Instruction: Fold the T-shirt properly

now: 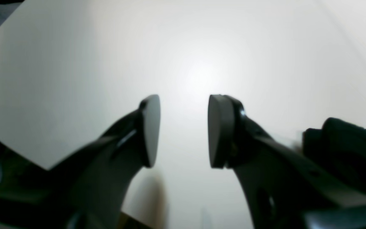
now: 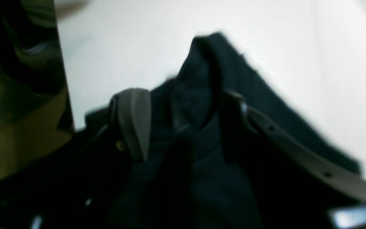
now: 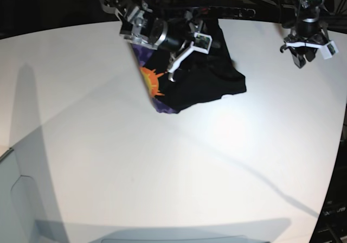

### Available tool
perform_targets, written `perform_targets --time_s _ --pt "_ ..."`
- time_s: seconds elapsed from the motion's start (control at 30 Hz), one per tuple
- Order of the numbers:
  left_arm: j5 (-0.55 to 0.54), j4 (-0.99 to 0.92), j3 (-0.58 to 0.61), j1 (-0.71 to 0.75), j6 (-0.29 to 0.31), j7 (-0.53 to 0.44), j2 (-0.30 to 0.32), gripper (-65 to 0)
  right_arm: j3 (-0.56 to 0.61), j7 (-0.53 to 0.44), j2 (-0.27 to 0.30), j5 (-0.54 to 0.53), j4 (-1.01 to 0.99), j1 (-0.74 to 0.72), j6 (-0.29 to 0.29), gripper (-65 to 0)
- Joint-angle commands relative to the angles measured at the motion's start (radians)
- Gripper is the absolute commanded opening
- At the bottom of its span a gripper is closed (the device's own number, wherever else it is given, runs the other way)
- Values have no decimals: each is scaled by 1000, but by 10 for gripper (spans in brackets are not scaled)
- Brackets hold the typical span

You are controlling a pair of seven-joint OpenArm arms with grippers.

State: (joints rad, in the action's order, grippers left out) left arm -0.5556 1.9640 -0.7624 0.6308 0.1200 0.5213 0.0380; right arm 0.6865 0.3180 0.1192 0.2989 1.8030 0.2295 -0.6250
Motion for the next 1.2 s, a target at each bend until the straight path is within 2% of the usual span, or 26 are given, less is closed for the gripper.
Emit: perform_targets --time_s 0.0,0.1,0.2,0.4,0.57,0.73,0.9,1.0,1.07,1.17 --pt "-8 19 -6 5 5 -22 7 -407 3 -26 -6 -16 -15 -6 4 -306" --pt "-8 19 -6 4 5 -22 7 -407 6 -27 -33 -16 -91 -6 4 -306" --pt "-7 19 -6 4 5 -22 7 -407 39 -27 -34 -16 -127 3 4 -306" --pt "-2 19 -6 4 5 -22 7 -407 190 -27 1 -16 -139 -8 4 -306" --pt "-2 19 -7 4 5 -22 7 -407 221 -27 1 -16 -133 -23 4 -306" --pt "-8 24 -4 10 5 -22 4 -404 138 -27 26 -20 -7 -31 4 -306" --pt "-14 42 -2 11 7 -22 1 -403 8 -27 29 -134 110 -32 4 -305" --pt "-67 42 11 16 7 -22 -7 -403 -63 -27 26 -180 116 -52 4 -305" --pt "-85 42 33 30 7 -22 -10 -403 -109 -26 26 -200 114 -58 4 -305" --pt "-85 36 126 27 0 -22 -13 -403 -192 -26 23 -226 114 -61 4 -305"
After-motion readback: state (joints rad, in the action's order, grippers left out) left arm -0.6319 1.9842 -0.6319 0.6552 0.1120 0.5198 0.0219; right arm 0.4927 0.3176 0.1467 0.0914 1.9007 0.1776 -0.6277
